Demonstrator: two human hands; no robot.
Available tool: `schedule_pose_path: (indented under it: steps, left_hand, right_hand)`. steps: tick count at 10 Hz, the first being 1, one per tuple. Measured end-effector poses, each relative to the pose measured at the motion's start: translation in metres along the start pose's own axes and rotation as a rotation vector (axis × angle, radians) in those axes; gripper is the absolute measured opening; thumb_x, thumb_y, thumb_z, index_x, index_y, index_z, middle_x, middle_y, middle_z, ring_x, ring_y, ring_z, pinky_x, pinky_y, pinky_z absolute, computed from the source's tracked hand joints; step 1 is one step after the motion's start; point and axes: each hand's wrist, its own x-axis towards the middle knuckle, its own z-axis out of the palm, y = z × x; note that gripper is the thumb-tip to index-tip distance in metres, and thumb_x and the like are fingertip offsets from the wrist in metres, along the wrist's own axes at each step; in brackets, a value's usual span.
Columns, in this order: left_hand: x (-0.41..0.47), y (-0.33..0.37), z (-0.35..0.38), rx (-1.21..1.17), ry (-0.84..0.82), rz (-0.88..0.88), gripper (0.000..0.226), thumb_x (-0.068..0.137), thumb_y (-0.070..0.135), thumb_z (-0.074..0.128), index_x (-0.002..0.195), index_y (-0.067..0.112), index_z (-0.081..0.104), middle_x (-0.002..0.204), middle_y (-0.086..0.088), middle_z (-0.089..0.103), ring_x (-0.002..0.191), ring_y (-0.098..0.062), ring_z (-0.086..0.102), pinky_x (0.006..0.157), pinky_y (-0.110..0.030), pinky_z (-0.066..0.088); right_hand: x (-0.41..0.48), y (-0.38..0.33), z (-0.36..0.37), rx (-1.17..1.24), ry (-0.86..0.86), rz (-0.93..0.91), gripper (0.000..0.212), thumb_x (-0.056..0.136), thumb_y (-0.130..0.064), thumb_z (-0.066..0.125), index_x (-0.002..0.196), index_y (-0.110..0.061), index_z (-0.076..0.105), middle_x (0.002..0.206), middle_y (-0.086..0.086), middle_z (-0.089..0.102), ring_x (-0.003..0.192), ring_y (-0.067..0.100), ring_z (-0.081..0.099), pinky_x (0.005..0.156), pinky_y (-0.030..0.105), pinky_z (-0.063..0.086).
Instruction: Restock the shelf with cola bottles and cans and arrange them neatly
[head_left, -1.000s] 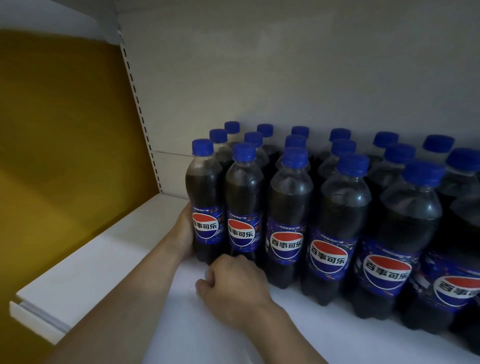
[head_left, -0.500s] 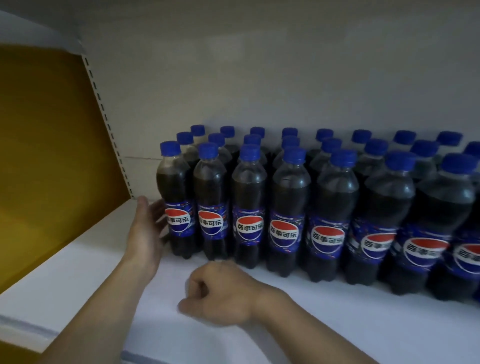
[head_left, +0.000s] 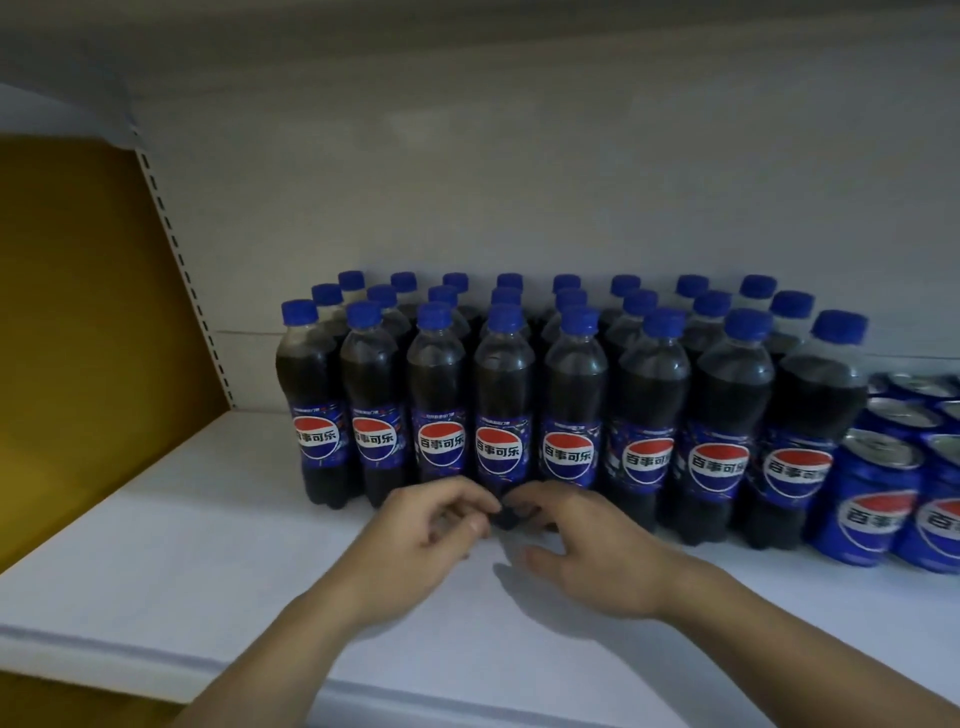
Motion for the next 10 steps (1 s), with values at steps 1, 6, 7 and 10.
schedule_pose_path:
  steps: [1, 6, 7, 10]
  left_hand:
    - [0.007, 0.001, 0.013, 0.112, -0.116, 0.021, 0.018, 0.097, 0.013, 0.061, 0.106, 0.023, 0.073, 0.094, 0.006, 0.074, 0.09, -0.014, 0.071, 0.083, -0.038, 0.058]
    - [0.035, 0.011, 0.052, 0.24, -0.151, 0.126, 0.026, 0.093, 0.018, 0.067, 0.114, 0.033, 0.068, 0.098, 0.019, 0.071, 0.097, -0.005, 0.066, 0.077, -0.015, 0.049]
    - [0.039, 0.017, 0.07, 0.256, -0.174, 0.2, 0.032, 0.092, 0.015, 0.066, 0.122, 0.028, 0.066, 0.104, 0.021, 0.069, 0.104, 0.001, 0.063, 0.08, -0.01, 0.046]
    - [0.037, 0.01, 0.101, 0.374, -0.041, 0.189, 0.023, 0.092, 0.018, 0.064, 0.108, 0.035, 0.068, 0.1, 0.026, 0.065, 0.1, 0.005, 0.06, 0.08, -0.012, 0.048]
  right_hand:
    - [-0.016, 0.002, -0.01, -0.03, 0.011, 0.008, 0.016, 0.092, -0.03, 0.067, 0.108, -0.031, 0.07, 0.103, -0.018, 0.065, 0.095, 0.0, 0.06, 0.074, 0.008, 0.044]
    - [-0.084, 0.058, -0.068, 0.003, 0.051, 0.28, 0.006, 0.092, -0.026, 0.069, 0.096, -0.03, 0.072, 0.089, -0.016, 0.073, 0.084, -0.001, 0.066, 0.074, 0.016, 0.051]
    - [-0.088, 0.066, -0.065, -0.016, 0.121, 0.313, 0.026, 0.091, -0.029, 0.07, 0.117, -0.031, 0.066, 0.099, -0.02, 0.072, 0.091, -0.003, 0.065, 0.075, 0.011, 0.046]
    - [-0.115, 0.061, -0.049, -0.128, 0.164, 0.317, 0.027, 0.091, -0.03, 0.067, 0.117, -0.025, 0.069, 0.113, -0.007, 0.068, 0.099, 0.008, 0.061, 0.084, 0.02, 0.048]
